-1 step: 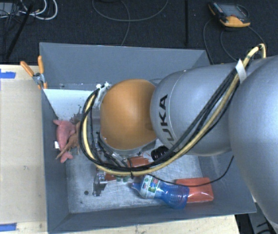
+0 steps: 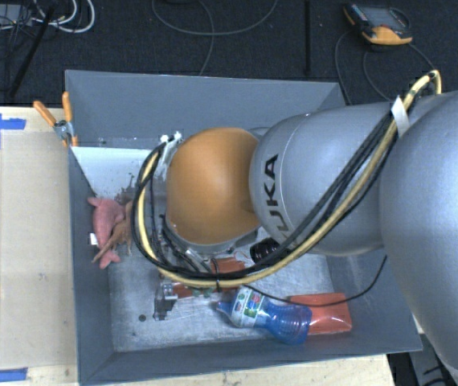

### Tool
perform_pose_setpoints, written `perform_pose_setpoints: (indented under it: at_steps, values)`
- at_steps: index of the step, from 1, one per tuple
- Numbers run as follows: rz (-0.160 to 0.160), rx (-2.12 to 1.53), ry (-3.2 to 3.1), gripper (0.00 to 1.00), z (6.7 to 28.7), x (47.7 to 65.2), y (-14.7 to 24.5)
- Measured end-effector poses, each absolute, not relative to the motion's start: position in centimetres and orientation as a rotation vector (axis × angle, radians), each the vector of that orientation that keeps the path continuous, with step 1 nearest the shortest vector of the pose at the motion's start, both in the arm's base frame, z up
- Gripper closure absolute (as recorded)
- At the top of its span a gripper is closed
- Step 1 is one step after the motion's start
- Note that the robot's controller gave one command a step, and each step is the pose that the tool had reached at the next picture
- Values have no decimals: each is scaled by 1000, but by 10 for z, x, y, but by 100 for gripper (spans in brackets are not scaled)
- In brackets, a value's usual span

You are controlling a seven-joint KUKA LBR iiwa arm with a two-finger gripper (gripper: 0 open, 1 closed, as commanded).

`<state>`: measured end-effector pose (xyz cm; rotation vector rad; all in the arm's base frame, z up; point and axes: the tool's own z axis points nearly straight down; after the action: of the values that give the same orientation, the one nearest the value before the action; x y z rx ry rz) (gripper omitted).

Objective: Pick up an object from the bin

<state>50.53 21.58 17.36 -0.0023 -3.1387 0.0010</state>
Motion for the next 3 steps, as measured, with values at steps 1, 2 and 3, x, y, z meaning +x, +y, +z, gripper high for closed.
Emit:
perform_pose_setpoints:
  at_steps: [1,2,3]
  values:
    - [-4,-5,-3149,0,104,577,159]
    - [2,45,-3138,0,95,587,139]
    - [1,91,-3138,0,99,571,90]
